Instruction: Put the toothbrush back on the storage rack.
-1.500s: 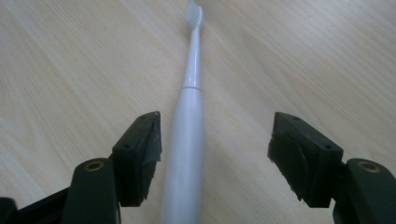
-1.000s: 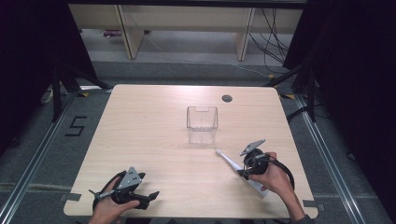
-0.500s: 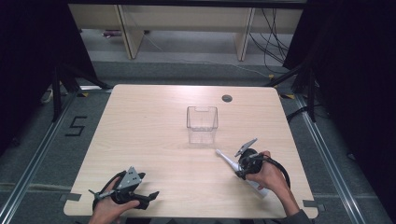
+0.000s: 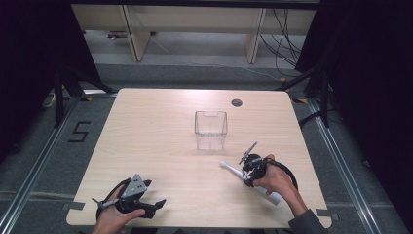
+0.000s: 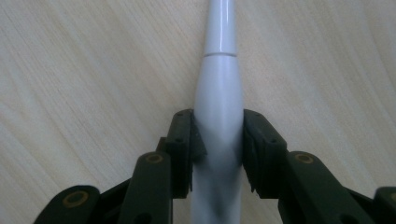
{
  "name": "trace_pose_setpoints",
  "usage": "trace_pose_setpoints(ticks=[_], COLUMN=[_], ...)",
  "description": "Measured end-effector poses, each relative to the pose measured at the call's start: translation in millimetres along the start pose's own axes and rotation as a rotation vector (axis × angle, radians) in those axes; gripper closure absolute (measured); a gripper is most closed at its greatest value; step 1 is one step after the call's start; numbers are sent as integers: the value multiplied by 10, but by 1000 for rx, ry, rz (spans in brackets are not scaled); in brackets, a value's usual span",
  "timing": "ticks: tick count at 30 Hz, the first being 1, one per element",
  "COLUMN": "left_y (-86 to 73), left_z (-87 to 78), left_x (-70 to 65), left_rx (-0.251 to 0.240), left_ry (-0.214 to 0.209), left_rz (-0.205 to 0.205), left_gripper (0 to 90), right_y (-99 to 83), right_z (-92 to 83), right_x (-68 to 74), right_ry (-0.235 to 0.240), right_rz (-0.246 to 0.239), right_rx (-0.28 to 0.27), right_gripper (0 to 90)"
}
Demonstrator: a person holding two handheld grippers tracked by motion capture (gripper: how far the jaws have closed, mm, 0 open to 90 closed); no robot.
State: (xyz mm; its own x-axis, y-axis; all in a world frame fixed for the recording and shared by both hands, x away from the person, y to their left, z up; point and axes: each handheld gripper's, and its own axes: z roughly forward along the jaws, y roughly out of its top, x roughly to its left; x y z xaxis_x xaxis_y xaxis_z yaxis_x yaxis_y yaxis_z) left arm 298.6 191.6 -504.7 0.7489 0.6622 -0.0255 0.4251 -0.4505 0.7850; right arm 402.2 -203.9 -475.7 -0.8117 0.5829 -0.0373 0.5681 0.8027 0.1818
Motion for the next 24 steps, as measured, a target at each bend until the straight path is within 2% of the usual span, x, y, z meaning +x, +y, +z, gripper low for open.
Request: trace_pose_setpoints(ticks=[1, 3, 4, 5, 8, 11, 12, 14, 17, 18, 19, 20, 23, 24], left_y=[0, 1, 1, 0, 2, 1, 0, 2, 3, 1, 1, 2, 1, 1], left_z=[-1, -1, -7, 0, -1, 0, -1, -1, -5, 1, 1, -2, 1, 2], left_x=[1, 1, 13, 2, 3, -1, 1, 7, 7, -2, -2, 5, -3, -3], left_rx=[2, 1, 13, 2, 8, 1, 1, 9, 16, 1, 1, 9, 1, 1], left_ry=[0, -1, 7, -4, -7, -2, -2, -9, -9, -3, -3, -9, -3, -3], left_rz=[3, 3, 16, 1, 5, 3, 4, 5, 10, 2, 2, 5, 2, 2], left_gripper=[150, 149, 149, 149, 149, 149, 149, 150, 149, 149, 150, 149, 150, 149], right_y=[6, 14, 15, 18, 29, 36, 34, 32, 30, 25, 23, 19, 20, 17], right_z=[-3, 1, 5, 3, -5, 9, 0, -1, -25, -20, -20, -11, -23, -23], right_x=[14, 3, -16, -6, 13, -9, 3, 3, 23, 12, 11, -3, 8, 7], right_ry=[-3, 5, 5, 11, 19, 23, 16, 23, 40, 35, 34, 41, 43, 39], right_rz=[17, 0, -21, -11, 10, -13, 2, -5, 30, 16, 17, -1, 9, -2], right_rx=[11, 19, 27, 31, 57, 47, 59, 65, 86, 81, 84, 75, 102, 97], right_gripper=[659, 653, 656, 660, 663, 661, 661, 662, 656, 658, 658, 651, 662, 664])
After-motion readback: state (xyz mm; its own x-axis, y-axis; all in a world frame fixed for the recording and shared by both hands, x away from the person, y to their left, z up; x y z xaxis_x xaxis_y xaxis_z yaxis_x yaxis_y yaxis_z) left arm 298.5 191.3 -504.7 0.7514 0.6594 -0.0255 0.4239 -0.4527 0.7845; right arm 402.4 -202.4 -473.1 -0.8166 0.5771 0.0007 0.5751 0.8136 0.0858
